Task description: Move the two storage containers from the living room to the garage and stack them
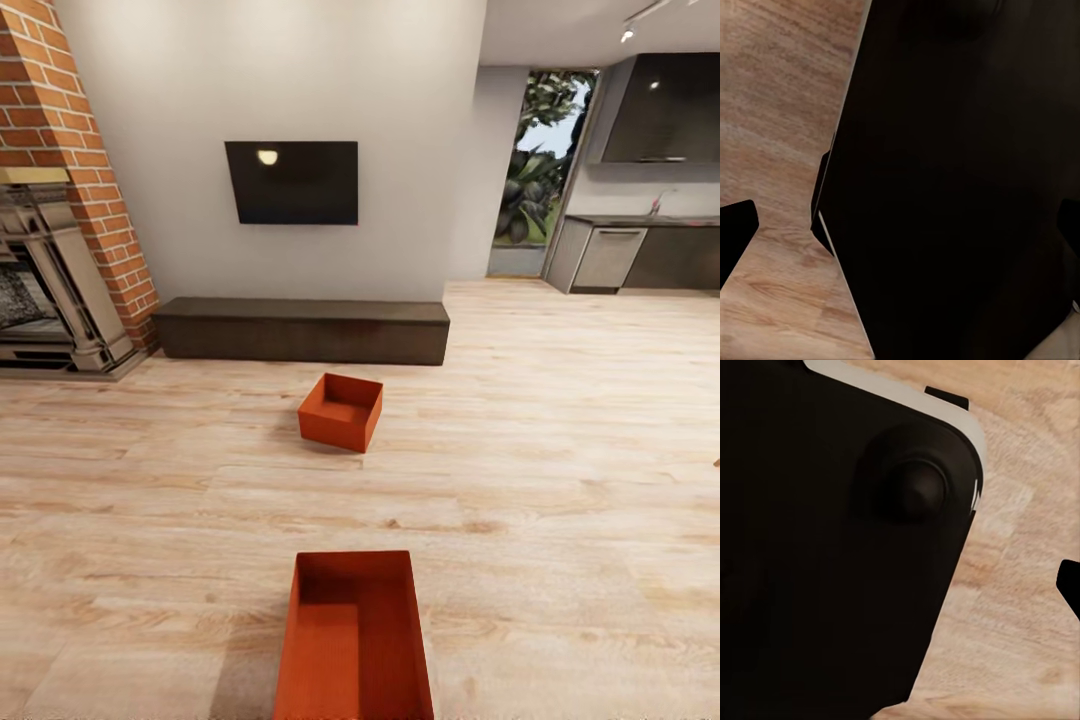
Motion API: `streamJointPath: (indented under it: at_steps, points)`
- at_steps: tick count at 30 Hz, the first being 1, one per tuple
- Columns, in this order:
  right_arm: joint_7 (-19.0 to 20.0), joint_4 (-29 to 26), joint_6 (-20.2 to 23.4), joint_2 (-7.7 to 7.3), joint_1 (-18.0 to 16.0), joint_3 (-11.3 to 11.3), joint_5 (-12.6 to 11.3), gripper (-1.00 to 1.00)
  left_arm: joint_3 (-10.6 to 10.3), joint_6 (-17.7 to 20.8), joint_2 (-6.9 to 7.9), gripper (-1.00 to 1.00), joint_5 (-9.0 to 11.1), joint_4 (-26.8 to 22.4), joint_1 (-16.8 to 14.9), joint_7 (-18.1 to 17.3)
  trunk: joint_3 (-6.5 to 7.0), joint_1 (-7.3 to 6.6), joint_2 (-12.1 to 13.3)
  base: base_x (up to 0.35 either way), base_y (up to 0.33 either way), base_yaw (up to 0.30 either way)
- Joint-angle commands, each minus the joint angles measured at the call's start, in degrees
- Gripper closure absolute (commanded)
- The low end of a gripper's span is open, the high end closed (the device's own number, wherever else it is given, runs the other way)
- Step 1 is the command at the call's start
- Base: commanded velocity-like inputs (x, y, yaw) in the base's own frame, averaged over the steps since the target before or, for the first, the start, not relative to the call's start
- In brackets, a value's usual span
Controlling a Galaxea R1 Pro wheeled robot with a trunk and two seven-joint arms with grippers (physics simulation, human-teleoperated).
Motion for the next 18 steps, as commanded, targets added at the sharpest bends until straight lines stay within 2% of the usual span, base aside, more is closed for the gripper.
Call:
streamJointPath:
  at_steps: [1,18]
  points:
    - [0.31,0.16,-0.35,0.01,-0.05,0.38,-0.61,-1.0,-0.05,-0.09,0.0,-1.0,0.22,-0.05,0.01,0.07,-0.12,0.0,-0.02,0.0,0.0,0.0]
    - [0.36,0.16,-0.35,-0.03,-0.05,0.38,-0.61,-1.0,-0.06,-0.09,0.0,-1.0,0.22,-0.05,0.01,0.07,-1.41,0.0,-0.02,0.0,0.0,0.0]
